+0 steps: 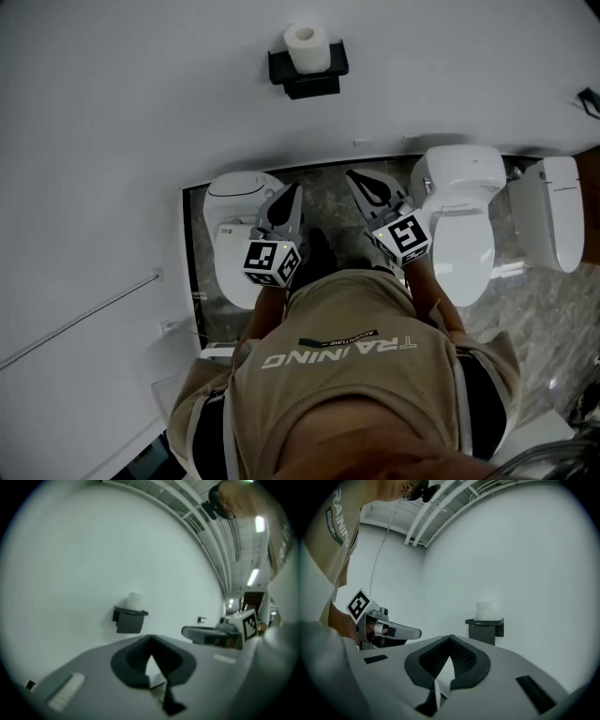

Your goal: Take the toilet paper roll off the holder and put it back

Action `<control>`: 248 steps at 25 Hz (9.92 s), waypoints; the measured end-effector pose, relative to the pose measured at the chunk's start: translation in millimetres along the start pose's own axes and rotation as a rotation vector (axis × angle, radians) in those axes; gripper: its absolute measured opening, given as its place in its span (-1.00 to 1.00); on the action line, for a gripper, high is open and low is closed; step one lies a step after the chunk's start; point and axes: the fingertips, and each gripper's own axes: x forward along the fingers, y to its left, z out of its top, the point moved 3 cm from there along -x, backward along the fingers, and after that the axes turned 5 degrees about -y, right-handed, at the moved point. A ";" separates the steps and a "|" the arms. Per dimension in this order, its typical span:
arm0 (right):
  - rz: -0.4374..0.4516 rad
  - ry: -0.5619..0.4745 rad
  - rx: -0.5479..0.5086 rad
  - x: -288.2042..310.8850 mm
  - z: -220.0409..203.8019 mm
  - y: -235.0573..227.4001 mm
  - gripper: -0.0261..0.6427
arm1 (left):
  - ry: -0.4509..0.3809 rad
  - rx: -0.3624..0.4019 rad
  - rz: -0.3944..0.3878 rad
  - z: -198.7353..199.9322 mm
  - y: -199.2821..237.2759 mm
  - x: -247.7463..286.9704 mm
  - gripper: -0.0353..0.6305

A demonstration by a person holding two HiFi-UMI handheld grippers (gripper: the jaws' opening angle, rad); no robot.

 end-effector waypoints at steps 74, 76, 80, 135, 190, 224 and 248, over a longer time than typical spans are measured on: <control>-0.203 0.159 -0.085 216.3 76.7 -155.4 0.21 | -0.023 0.008 -0.074 57.0 131.9 135.8 -0.90; -0.197 0.154 -0.097 212.4 81.6 -151.0 0.21 | -0.027 0.006 -0.074 57.9 130.7 131.9 -0.90; -0.199 0.119 -0.079 204.4 87.6 -141.0 0.20 | -0.037 0.009 -0.088 58.3 129.0 123.2 -0.90; -0.121 0.022 -0.087 76.7 72.7 -8.7 0.20 | -0.035 0.066 -0.121 23.0 11.2 -87.7 -0.90; -0.160 -0.008 0.049 39.8 19.0 25.1 0.21 | 0.042 0.014 -0.290 -3.9 29.7 -61.0 -0.90; -0.061 -0.057 0.085 -214.2 10.2 172.5 -0.89 | 0.036 0.069 -0.105 -32.9 -149.7 -194.9 -0.90; -0.003 -0.056 -0.051 -195.5 51.3 196.7 -0.89 | -0.029 0.058 -0.107 -10.6 -127.0 -227.7 -0.90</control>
